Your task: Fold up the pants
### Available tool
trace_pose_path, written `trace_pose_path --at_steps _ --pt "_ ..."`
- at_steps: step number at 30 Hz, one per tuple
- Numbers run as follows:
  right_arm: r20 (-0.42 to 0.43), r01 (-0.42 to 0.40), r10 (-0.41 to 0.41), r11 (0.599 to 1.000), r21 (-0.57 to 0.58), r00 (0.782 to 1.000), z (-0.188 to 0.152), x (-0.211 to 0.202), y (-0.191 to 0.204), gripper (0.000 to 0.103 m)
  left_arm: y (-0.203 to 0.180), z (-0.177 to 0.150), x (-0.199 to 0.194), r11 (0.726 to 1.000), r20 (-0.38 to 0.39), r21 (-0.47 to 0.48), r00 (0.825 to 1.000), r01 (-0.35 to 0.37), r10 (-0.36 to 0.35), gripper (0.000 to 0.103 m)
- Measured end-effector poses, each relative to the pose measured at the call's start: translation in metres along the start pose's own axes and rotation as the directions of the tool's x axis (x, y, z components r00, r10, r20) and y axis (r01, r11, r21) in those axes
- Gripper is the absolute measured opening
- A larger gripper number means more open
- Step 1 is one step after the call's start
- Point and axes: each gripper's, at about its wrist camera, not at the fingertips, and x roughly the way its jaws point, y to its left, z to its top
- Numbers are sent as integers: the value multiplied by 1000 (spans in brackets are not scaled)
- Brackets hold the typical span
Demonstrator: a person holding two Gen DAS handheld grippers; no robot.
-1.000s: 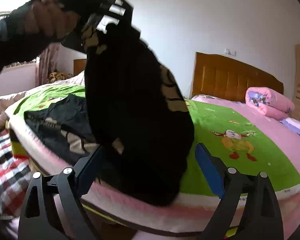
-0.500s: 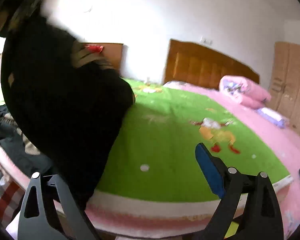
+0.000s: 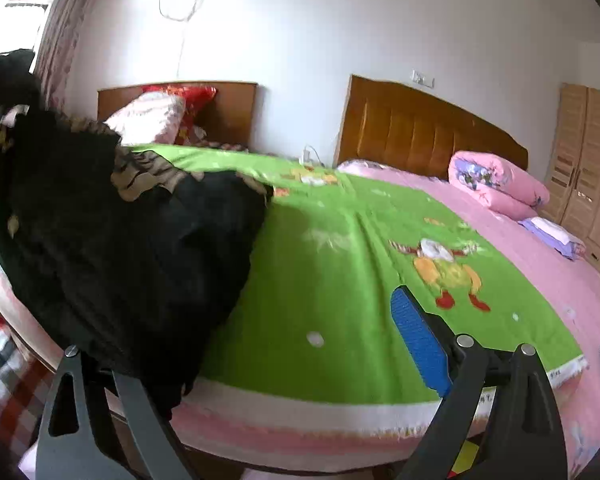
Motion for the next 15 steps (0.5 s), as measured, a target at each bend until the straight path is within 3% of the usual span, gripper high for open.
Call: trace_pose_path --at_steps 2,4,9,12,15 --pt "13 -5 5 1000 -13 1000 4 -3 7 89 -11 7 -16 999 33 38 999 -3 2 21" --pt "6 -16 16 999 -30 1000 1 0 14 89 2 11 -29 999 60 28 997 -40 38 21" --pt "-57 -30 28 999 -34 998 -10 11 18 89 86 -19 2 986 -54 -154 997 -71 63 22" --pt "-57 -18 17 1000 -19 998 -8 10 12 90 108 -31 1 974 -17 -221 998 57 -62 22" --pt "-45 -33 34 999 13 998 -7 7 9 90 100 -27 -7 976 10 -197 995 98 -98 22"
